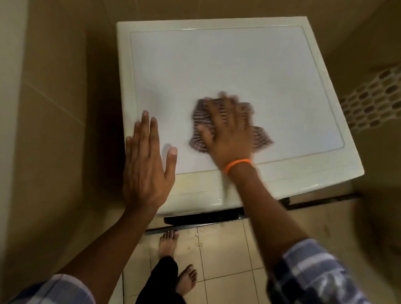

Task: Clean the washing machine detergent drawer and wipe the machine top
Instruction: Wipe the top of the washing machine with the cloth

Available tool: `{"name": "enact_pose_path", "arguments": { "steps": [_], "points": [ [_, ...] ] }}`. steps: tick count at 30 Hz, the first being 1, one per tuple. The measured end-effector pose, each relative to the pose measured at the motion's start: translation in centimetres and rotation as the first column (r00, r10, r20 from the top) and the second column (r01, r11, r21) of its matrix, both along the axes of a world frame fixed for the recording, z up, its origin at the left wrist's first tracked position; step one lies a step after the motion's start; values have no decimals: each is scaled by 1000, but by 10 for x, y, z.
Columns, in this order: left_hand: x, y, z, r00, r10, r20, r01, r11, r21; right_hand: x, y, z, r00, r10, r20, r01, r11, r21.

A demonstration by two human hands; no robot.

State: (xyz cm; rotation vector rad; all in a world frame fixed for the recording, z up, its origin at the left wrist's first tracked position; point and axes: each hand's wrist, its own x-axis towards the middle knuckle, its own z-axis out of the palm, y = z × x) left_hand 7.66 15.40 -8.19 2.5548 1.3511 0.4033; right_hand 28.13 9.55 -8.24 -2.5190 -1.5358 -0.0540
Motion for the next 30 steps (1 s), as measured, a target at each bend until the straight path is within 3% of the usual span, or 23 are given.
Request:
{"name": "enact_pose_path", "arguments": {
  "steps": [3,6,10,15,19,21,25,30],
  "points": [
    [0,1,2,998,52,22,-53,999,13,-76,56,1,905,424,28,-422,905,-52],
    [1,1,3,991,117,-66,-112,991,75,-89,70,-4,843,531,82,-522,846,-109],
    [2,0,-1,999,-15,-42,16,1000,23,-48,43,-4,914,406,17,-406,914,-26],
    [0,2,-6,990,-39,-133,38,999,-8,96,-43,-8,1000,14,-19,-14,1000,2],
    [-1,2,-6,991,-30,-127,28,999,-16,188,-119,1,901,-432,-42,427,900,-91],
    [-1,3,-6,991,-36,-132,34,999,-16,192,-123,4,847,-529,-47,522,845,-114],
    [-1,1,-2,987,-42,-154,40,999,-17,153,-84,0,825,-564,-35,560,825,-74],
    [3,-1,1,990,25,-138,-27,1000,-11,40,25,-6,990,-138,5,138,990,15]
  ]
}}
